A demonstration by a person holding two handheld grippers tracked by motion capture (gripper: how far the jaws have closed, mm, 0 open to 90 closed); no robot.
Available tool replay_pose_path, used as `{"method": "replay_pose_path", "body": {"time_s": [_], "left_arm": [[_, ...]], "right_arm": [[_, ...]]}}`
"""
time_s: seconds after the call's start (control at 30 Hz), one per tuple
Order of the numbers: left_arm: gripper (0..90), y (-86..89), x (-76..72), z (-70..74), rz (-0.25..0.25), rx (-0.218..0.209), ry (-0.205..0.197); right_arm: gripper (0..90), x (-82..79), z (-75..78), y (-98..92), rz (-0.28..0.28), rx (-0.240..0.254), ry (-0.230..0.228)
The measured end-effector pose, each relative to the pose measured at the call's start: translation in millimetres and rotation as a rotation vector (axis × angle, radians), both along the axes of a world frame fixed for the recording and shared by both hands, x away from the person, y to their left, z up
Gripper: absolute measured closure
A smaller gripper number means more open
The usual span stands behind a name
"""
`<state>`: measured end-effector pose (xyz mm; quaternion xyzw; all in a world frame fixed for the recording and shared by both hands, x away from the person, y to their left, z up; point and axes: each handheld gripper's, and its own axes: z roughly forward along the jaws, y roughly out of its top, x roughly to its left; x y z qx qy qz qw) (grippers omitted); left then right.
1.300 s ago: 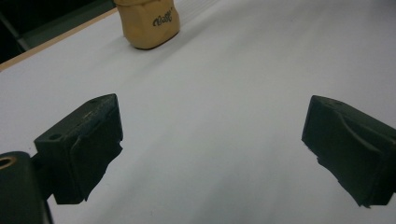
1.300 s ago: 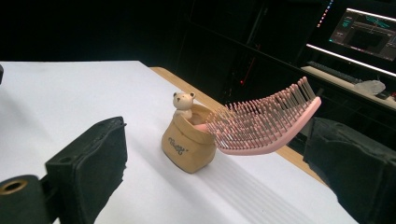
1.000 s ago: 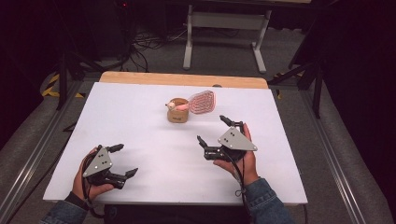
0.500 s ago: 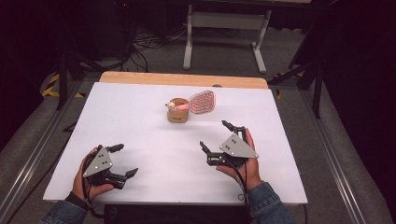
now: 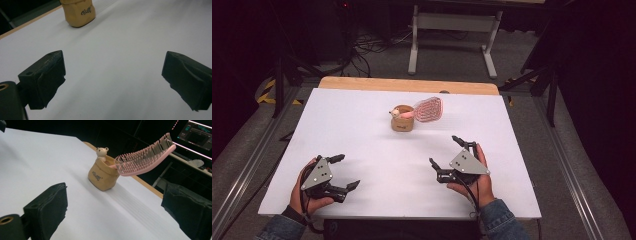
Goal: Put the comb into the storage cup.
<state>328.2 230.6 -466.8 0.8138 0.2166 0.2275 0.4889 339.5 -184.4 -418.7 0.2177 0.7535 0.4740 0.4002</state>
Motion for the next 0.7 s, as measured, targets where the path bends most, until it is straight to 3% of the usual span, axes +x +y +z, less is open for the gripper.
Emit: {"method": "replay_pose_path", "body": {"time_s": [0.7], "left_arm": [[5.8, -0.6, 0.3, -0.5, 0.001, 0.002, 0.002]], "right_arm": [[7.1, -8.9, -20.4, -16.0, -0.031, -0.048, 0.048]]}}
